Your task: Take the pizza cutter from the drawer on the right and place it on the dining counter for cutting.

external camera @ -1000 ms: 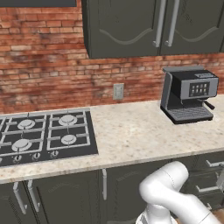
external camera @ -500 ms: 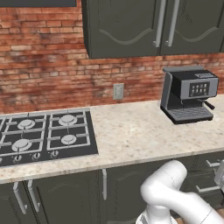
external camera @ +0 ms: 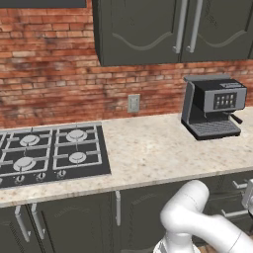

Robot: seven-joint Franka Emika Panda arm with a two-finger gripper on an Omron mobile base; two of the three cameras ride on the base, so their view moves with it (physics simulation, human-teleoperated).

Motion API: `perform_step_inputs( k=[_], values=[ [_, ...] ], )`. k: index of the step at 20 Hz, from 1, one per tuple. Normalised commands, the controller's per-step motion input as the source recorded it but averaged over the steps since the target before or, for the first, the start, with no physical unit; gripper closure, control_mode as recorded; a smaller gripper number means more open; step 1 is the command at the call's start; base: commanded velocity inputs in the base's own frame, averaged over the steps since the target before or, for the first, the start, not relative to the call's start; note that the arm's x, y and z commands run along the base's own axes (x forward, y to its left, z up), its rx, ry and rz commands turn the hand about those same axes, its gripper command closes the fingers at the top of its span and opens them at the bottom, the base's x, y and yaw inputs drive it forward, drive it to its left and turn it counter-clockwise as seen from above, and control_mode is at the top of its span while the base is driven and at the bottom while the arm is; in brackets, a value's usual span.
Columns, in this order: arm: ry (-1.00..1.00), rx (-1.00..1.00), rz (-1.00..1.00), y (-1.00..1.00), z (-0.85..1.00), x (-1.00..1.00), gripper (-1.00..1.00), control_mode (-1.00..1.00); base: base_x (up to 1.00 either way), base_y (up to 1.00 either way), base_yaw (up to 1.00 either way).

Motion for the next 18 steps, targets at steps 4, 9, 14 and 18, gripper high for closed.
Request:
perform_step_inputs(
  k=[4,9,14,18],
  values=[
    [-0.01,0.0,0.0,0.0,-0.19,0.11,1.0,-1.0,0.0,0.0,0.0],
    [0.0,0.0,0.0,0.0,-0.03,0.07,1.0,-1.0,0.0,0.0,0.0],
    [0.0,0.0,0.0,0.0,0.0,0.0,1.0,-1.0,0.0,0.0,0.0],
    [0.0,0.0,0.0,-0.19,-0.09,-0.23,1.0,-1.0,0.0,0.0,0.0]
  ],
)
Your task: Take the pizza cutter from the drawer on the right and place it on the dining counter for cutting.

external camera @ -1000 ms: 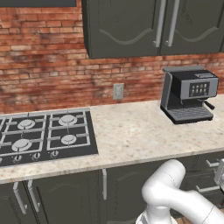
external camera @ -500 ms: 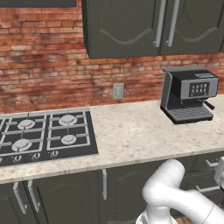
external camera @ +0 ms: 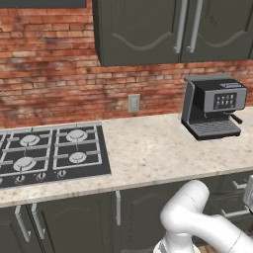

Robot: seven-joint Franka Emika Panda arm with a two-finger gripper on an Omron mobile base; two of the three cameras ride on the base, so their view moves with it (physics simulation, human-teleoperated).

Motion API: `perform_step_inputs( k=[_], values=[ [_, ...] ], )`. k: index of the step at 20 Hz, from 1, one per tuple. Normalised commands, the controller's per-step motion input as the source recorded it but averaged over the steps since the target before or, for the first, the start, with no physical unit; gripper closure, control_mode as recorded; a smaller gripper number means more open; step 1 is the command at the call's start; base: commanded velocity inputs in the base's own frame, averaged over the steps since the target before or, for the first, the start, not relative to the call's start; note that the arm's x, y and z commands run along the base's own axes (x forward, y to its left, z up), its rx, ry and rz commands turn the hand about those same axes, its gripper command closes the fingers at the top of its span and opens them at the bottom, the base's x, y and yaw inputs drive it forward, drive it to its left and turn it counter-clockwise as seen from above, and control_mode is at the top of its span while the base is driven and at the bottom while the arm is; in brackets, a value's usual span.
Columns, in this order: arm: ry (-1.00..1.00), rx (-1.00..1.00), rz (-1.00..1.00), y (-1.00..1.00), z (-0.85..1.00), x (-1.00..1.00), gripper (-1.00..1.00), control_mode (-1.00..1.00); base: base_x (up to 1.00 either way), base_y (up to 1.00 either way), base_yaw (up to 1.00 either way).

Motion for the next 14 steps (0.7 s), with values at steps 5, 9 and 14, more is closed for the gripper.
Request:
perform_step_inputs(
  k=[5,9,14],
  values=[
    [0.0,0.0,0.0,-0.45,-0.12,-0.73,1.0,-1.0,0.0,0.0,0.0],
    [0.0,0.0,0.0,-0.46,-0.06,-0.88,1.0,-1.0,0.0,0.0,0.0],
    [0.0,0.0,0.0,-0.46,-0.02,-0.84,1.0,-1.0,0.0,0.0,0.0]
  ],
)
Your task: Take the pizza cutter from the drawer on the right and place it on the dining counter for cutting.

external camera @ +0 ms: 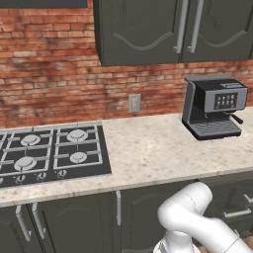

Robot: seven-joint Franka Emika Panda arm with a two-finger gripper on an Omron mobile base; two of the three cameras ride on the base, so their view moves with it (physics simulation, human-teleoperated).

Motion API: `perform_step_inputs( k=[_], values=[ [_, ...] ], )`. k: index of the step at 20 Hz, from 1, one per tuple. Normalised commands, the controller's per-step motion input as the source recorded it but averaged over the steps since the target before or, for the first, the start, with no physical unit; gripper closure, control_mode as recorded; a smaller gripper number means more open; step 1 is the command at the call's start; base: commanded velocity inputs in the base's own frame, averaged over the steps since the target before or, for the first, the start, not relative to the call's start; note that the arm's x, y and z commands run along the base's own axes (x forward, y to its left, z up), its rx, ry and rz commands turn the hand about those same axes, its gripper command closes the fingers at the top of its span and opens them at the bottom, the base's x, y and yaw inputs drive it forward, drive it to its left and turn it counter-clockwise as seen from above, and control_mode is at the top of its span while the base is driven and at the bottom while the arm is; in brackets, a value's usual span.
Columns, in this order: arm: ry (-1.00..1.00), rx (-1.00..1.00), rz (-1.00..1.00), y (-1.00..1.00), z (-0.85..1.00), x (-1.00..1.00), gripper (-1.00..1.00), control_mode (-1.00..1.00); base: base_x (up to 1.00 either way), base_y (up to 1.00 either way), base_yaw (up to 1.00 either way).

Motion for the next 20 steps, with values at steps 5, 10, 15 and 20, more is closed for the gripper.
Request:
perform_step_inputs(
  k=[5,10,15,20],
  values=[
    [0.0,0.0,0.0,-0.44,-0.07,-0.74,1.0,-1.0,0.0,0.0,0.0],
    [0.0,0.0,0.0,-0.46,-0.11,-0.66,1.0,-1.0,0.0,0.0,0.0],
    [0.0,0.0,0.0,-0.46,-0.17,-0.64,1.0,-1.0,0.0,0.0,0.0],
    [0.0,0.0,0.0,-0.43,-0.19,-0.64,1.0,-1.0,0.0,0.0,0.0]
  ],
)
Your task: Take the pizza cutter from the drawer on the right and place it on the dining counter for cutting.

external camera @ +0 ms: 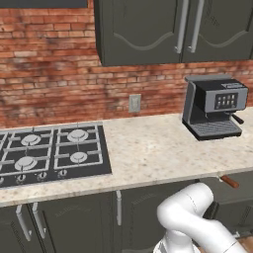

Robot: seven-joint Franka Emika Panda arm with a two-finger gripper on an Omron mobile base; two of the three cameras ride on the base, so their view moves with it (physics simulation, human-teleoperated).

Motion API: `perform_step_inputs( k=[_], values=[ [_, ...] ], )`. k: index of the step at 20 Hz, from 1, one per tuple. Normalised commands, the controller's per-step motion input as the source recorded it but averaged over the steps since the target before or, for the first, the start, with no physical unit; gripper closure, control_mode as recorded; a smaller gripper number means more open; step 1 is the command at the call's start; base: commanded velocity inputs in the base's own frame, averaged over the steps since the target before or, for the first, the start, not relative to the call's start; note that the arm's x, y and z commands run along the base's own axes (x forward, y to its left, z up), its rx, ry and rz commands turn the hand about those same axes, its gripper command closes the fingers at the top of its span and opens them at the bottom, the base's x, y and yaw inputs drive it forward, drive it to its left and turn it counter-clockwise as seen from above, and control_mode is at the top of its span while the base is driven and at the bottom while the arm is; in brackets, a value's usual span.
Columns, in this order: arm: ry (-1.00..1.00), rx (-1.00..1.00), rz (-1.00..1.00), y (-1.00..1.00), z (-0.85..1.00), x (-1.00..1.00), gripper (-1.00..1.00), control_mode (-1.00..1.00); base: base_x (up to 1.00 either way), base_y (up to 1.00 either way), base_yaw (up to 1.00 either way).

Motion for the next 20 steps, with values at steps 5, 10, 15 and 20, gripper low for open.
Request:
perform_step_inputs(
  k=[5,10,15,20],
  values=[
    [0.0,0.0,0.0,-0.38,-0.18,-0.6,1.0,-1.0,0.0,0.0,0.0],
    [0.0,0.0,0.0,-0.39,-0.18,-0.61,1.0,-1.0,0.0,0.0,0.0],
    [0.0,0.0,0.0,-0.41,-0.19,-0.64,1.0,-1.0,0.0,0.0,0.0],
    [0.0,0.0,0.0,-0.38,-0.18,-0.61,1.0,-1.0,0.0,0.0,0.0]
  ],
)
